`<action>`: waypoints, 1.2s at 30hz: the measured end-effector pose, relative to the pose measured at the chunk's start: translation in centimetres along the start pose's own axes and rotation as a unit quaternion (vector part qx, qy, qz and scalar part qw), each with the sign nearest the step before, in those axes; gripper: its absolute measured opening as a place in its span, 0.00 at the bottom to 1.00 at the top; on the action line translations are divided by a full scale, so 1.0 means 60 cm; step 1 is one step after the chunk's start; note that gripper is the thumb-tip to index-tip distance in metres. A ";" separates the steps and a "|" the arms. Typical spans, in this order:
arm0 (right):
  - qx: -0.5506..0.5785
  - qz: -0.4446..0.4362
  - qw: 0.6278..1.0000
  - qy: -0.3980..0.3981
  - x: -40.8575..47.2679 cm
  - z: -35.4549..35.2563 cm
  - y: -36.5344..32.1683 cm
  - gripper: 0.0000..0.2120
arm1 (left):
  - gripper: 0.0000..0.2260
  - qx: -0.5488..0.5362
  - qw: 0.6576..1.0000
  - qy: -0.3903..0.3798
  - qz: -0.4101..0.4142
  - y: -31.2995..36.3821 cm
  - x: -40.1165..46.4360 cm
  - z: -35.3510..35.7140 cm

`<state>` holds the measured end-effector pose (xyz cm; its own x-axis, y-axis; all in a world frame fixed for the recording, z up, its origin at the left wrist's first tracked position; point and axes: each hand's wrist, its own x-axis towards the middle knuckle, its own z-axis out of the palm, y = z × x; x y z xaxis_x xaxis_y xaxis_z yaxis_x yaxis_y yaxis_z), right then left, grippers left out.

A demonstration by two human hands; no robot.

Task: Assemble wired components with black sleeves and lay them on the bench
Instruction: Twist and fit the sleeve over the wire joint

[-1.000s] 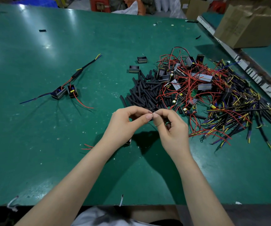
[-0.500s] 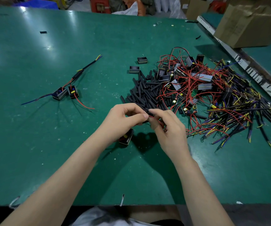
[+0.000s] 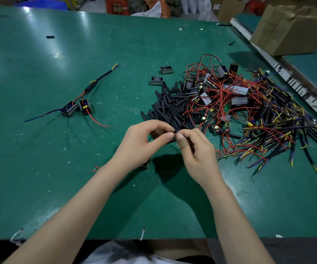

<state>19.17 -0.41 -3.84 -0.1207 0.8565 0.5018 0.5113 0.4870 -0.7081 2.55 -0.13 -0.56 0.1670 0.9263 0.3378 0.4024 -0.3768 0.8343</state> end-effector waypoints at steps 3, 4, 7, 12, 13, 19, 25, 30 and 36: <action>0.006 0.014 1.000 -0.020 -0.001 0.003 0.000 0.10 | 0.05 0.070 0.995 -0.001 0.070 0.000 -0.002 -0.001; 0.008 0.021 0.999 -0.028 -0.001 0.003 0.000 0.10 | 0.06 0.090 0.992 -0.001 0.085 -0.001 -0.002 -0.001; 0.003 0.033 0.998 -0.050 0.000 0.003 0.001 0.12 | 0.07 0.134 0.986 0.006 0.104 -0.003 -0.003 -0.002; 0.000 0.032 0.997 -0.077 0.005 0.001 -0.001 0.14 | 0.07 0.121 0.988 0.022 0.098 -0.002 -0.002 -0.004; 0.003 0.032 0.996 -0.081 0.006 0.000 -0.002 0.14 | 0.07 0.112 0.989 0.023 0.090 -0.002 -0.002 -0.004; 0.047 0.057 0.991 -0.114 0.009 -0.002 -0.006 0.10 | 0.06 0.085 0.994 -0.003 0.065 0.000 -0.004 -0.007; 0.003 0.015 0.994 -0.105 0.020 -0.016 0.002 0.09 | 0.05 0.099 0.993 -0.070 -0.004 0.002 0.007 -0.018; -0.042 -0.048 0.996 -0.061 0.026 -0.022 0.003 0.06 | 0.07 0.210 0.970 -0.126 0.011 0.001 0.017 -0.024; -0.012 -0.055 0.998 -0.040 0.026 -0.024 0.003 0.07 | 0.04 0.091 0.983 -0.150 -0.063 0.007 0.021 -0.042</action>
<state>20.29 0.77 -2.51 -0.2442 0.8094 0.5341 0.5107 0.5756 -0.6387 0.68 0.89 1.33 0.3521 0.9333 0.0706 0.5862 -0.2787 0.7607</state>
